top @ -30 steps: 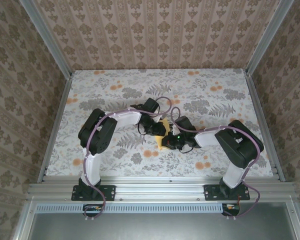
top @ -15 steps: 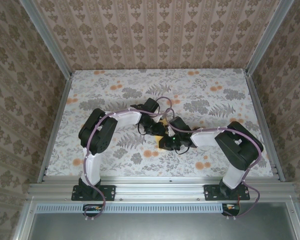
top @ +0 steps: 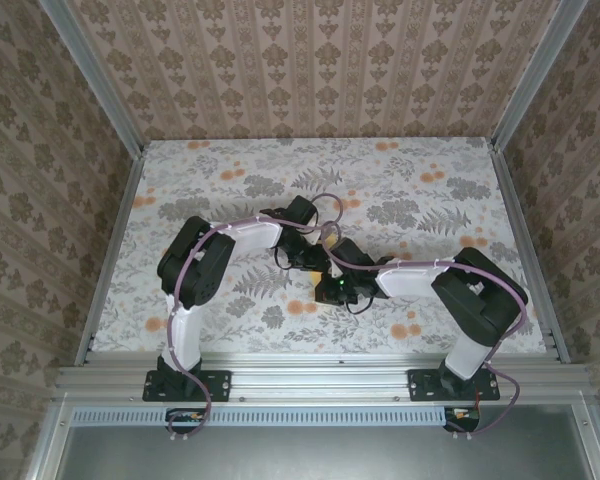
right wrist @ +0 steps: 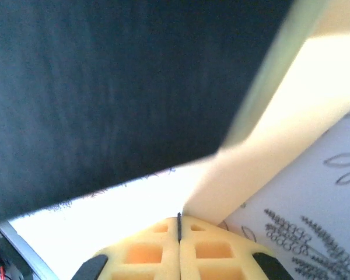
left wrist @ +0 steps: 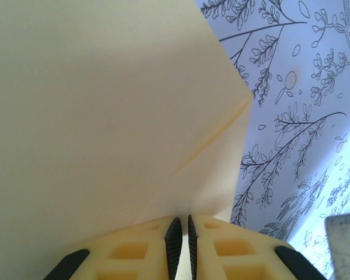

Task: Fold a paper plane with a square sheet of paper (pick it up from the middle)
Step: Third fold the triangle at the center of the table.

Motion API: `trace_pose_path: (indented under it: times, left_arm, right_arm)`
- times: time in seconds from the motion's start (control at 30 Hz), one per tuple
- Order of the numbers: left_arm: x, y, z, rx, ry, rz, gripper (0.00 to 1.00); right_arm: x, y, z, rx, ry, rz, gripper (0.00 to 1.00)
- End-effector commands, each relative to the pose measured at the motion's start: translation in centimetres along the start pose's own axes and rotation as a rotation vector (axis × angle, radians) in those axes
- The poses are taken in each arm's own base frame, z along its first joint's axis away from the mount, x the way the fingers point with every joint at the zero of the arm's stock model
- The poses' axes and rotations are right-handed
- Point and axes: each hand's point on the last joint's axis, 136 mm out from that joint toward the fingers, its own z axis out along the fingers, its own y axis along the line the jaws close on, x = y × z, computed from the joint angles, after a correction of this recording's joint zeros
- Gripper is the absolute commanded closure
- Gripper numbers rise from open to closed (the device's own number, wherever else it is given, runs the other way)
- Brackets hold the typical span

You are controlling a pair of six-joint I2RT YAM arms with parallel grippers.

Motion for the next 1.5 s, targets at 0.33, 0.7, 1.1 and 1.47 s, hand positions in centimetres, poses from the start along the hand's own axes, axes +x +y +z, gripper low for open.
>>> trace_pose_path:
  times: [0.33,0.7,1.1,1.47]
  left_arm:
    - [1.8,3.1,1.1,-0.092,0.045,-0.017,0.8]
    - [-1.7,-1.3,-2.4,-0.009,-0.066,0.05,0.78]
    - [-2.4,-2.6,-4.8,-0.021,-0.105,0.073,0.77]
    - [0.4,-1.0,-3.4,-0.073,-0.048,0.052,0.77]
  right_arm:
    - [-2.6,0.4,-5.1,-0.14,-0.055,0.074,0.86]
    - [-7.7,-3.8,-7.1,-0.144,-0.138,0.185,0.73]
    - [-11.3,-4.3,-5.7,-0.167,-0.139,0.189,0.66]
    - [-12.1,-5.6,-4.3,-0.086,-0.105,0.177,0.65]
